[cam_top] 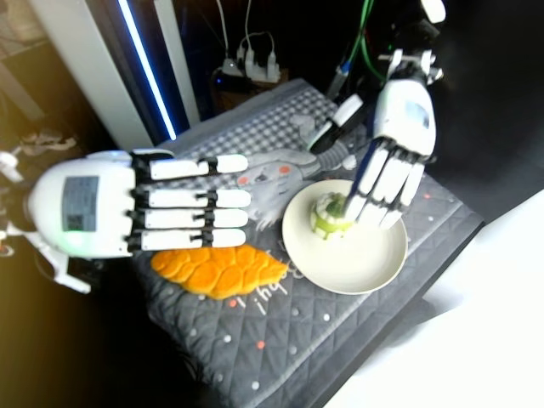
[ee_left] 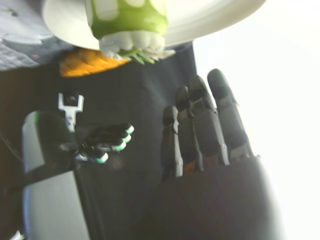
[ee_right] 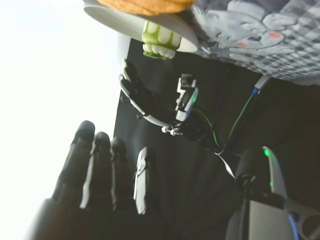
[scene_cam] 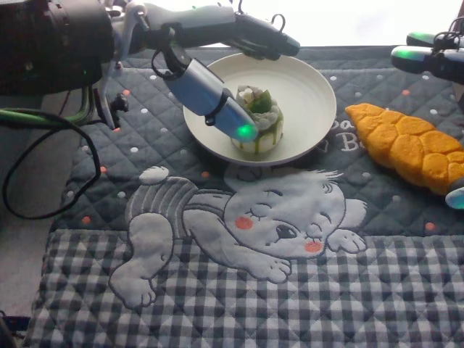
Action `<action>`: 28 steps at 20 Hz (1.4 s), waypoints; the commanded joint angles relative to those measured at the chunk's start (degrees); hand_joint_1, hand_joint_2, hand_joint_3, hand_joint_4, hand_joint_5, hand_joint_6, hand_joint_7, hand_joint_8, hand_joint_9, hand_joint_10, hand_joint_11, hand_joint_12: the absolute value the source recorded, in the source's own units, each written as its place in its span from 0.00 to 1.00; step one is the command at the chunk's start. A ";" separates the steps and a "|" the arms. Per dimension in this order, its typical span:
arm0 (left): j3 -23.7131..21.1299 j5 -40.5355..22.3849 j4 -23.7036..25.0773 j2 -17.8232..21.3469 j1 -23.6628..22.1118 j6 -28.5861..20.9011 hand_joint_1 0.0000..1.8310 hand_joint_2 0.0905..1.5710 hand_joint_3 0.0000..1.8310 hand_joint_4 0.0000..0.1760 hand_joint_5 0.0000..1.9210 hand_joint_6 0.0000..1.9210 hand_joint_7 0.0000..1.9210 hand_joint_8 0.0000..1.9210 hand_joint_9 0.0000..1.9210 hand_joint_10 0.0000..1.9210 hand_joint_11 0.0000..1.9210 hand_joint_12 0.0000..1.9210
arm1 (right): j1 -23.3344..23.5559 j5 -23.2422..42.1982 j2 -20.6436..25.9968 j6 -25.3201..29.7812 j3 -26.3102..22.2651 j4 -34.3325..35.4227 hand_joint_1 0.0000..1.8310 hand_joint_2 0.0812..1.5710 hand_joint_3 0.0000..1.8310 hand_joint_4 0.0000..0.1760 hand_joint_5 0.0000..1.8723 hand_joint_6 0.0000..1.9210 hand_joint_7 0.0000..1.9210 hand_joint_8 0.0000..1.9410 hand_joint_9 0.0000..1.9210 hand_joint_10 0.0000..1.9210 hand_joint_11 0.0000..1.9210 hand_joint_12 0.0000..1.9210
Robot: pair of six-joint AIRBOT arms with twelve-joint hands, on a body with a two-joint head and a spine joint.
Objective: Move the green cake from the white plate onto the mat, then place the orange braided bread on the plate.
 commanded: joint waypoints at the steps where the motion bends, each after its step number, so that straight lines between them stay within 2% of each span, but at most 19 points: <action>1: 0.64 -1.67 -2.20 0.39 -1.18 -0.57 0.43 0.44 0.00 0.59 0.18 0.00 0.22 0.00 0.22 0.00 0.11 0.21 | 0.30 6.29 0.11 0.22 0.34 2.50 0.43 0.49 0.00 0.98 0.08 0.00 0.03 0.00 0.03 0.00 0.03 0.05; 3: 0.78 0.08 1.07 0.05 -1.87 -1.16 0.45 0.43 0.00 0.69 0.19 0.00 0.22 0.00 0.21 0.00 0.10 0.24 | 0.31 6.30 -0.17 0.22 0.40 2.50 0.43 0.50 0.00 0.91 0.08 0.00 0.04 0.01 0.04 0.01 0.04 0.05; 5: 1.19 1.14 2.86 -0.67 -2.07 -1.20 0.42 0.42 0.00 0.66 0.18 0.00 0.21 0.00 0.19 0.00 0.05 0.28 | 0.31 6.38 -0.33 0.22 0.40 2.51 0.42 0.50 0.00 1.00 0.09 0.00 0.04 0.00 0.05 0.01 0.05 0.05; 6: 1.37 1.35 3.32 -0.99 -2.08 -1.41 0.43 0.42 0.00 0.69 0.19 0.00 0.22 0.00 0.21 0.00 0.04 0.34 | 0.31 6.40 -0.45 0.22 0.40 2.51 0.41 0.51 0.01 1.00 0.09 0.00 0.05 0.01 0.06 0.01 0.06 0.05; 7: 1.84 1.94 4.52 -1.65 -2.08 -2.30 0.45 0.42 0.00 0.65 0.20 0.00 0.23 0.00 0.22 0.00 0.04 0.38 | 0.32 6.41 -0.65 0.22 0.40 2.52 0.43 0.51 0.01 0.95 0.10 0.01 0.05 0.01 0.06 0.01 0.06 0.05; 8: 2.64 2.23 5.89 -2.64 -2.00 -3.50 0.45 0.42 0.00 0.81 0.21 0.00 0.22 0.00 0.21 0.00 0.03 0.38 | 0.33 6.45 -0.84 0.22 0.40 2.52 0.44 0.52 0.01 0.97 0.10 0.00 0.05 0.01 0.06 0.01 0.06 0.05; 9: 3.69 2.24 6.90 -3.69 -1.65 -4.50 0.46 0.42 0.00 0.82 0.21 0.00 0.23 0.00 0.21 0.00 0.02 0.41 | 0.33 6.49 -0.94 0.22 0.40 2.52 0.44 0.52 0.00 0.99 0.10 0.00 0.05 0.01 0.06 0.01 0.07 0.05; 10: 4.50 2.23 7.66 -4.54 -1.40 -5.30 0.44 0.41 0.00 0.96 0.21 0.00 0.23 0.00 0.22 0.00 0.01 0.46 | 0.33 6.51 -1.01 0.22 0.41 2.51 0.43 0.51 0.00 0.99 0.10 0.00 0.06 0.01 0.07 0.01 0.08 0.05; 11: 5.29 2.33 8.52 -5.55 -1.06 -5.60 0.44 0.41 0.00 0.98 0.23 0.00 0.25 0.00 0.24 0.00 0.01 0.52 | 0.33 6.54 -1.05 0.22 0.41 2.51 0.43 0.51 0.00 1.00 0.11 0.00 0.07 0.00 0.08 0.00 0.09 0.05; 12: 5.61 2.79 9.69 -6.15 -0.92 -5.85 0.44 0.42 0.00 0.94 0.23 0.00 0.26 0.00 0.24 0.00 0.01 0.55 | 0.34 6.62 -1.15 0.22 0.41 2.51 0.43 0.51 0.00 1.00 0.11 0.00 0.07 0.00 0.08 0.00 0.09 0.05; 15: 5.68 3.98 13.02 -7.09 -0.65 -6.02 0.43 0.43 0.00 0.99 0.23 0.00 0.27 0.00 0.28 0.01 0.07 0.61 | 0.35 6.75 -1.44 0.22 0.41 2.51 0.40 0.51 0.00 1.00 0.11 0.00 0.07 0.00 0.09 0.00 0.10 0.05; 17: 5.79 5.26 15.39 -7.63 -0.27 -6.32 0.40 0.41 0.00 1.00 0.23 0.00 0.26 0.00 0.27 0.00 0.01 0.68 | 0.35 6.81 -1.71 0.21 0.41 2.50 0.40 0.51 0.00 0.93 0.11 0.00 0.08 0.00 0.09 0.00 0.10 0.05; 19: 6.13 5.74 16.04 -7.82 0.05 -6.85 0.39 0.40 0.00 1.00 0.23 0.00 0.26 0.00 0.26 0.00 0.00 0.68 | 0.36 6.81 -1.76 0.21 0.41 2.49 0.41 0.51 0.00 0.94 0.11 0.00 0.08 0.00 0.10 0.00 0.11 0.05; 20: 6.50 5.84 16.41 -7.98 0.26 -7.47 0.39 0.41 0.00 1.00 0.22 0.00 0.25 0.00 0.26 0.00 0.00 0.69 | 0.36 6.81 -1.78 0.21 0.41 2.48 0.42 0.51 0.00 0.99 0.11 0.00 0.08 0.00 0.10 0.00 0.10 0.04; 21: 6.86 5.84 16.60 -8.08 0.42 -8.05 0.40 0.42 0.00 1.00 0.22 0.00 0.25 0.00 0.26 0.00 0.00 0.68 | 0.36 6.81 -1.80 0.21 0.41 2.48 0.42 0.51 0.00 0.95 0.11 0.00 0.09 0.01 0.10 0.01 0.11 0.04; 24: 7.34 6.13 16.64 -8.13 0.53 -8.51 0.42 0.44 0.01 1.00 0.22 0.00 0.26 0.00 0.28 0.01 0.00 0.69 | 0.36 6.82 -1.91 0.21 0.41 2.48 0.43 0.50 0.00 1.00 0.12 0.00 0.09 0.00 0.10 0.00 0.11 0.04; 26: 7.40 6.17 16.52 -8.13 0.53 -8.53 0.47 0.50 0.01 1.00 0.27 0.01 0.30 0.01 0.34 0.04 0.06 0.72 | 0.36 6.82 -1.94 0.21 0.42 2.49 0.43 0.52 0.00 1.00 0.12 0.00 0.10 0.01 0.11 0.00 0.11 0.04; 27: 7.44 6.15 16.40 -8.13 0.59 -8.63 0.52 0.53 0.01 0.89 0.30 0.01 0.34 0.02 0.37 0.05 0.11 0.68 | 0.36 6.82 -1.99 0.21 0.42 2.49 0.43 0.52 0.00 1.00 0.13 0.00 0.10 0.01 0.11 0.00 0.11 0.03; 28: 7.53 6.03 16.25 -8.17 0.64 -8.70 0.59 0.56 0.00 0.00 0.43 0.04 0.47 0.04 0.48 0.09 0.28 0.59 | 0.36 6.82 -2.06 0.21 0.42 2.49 0.42 0.53 0.00 0.99 0.13 0.00 0.10 0.00 0.11 0.00 0.11 0.03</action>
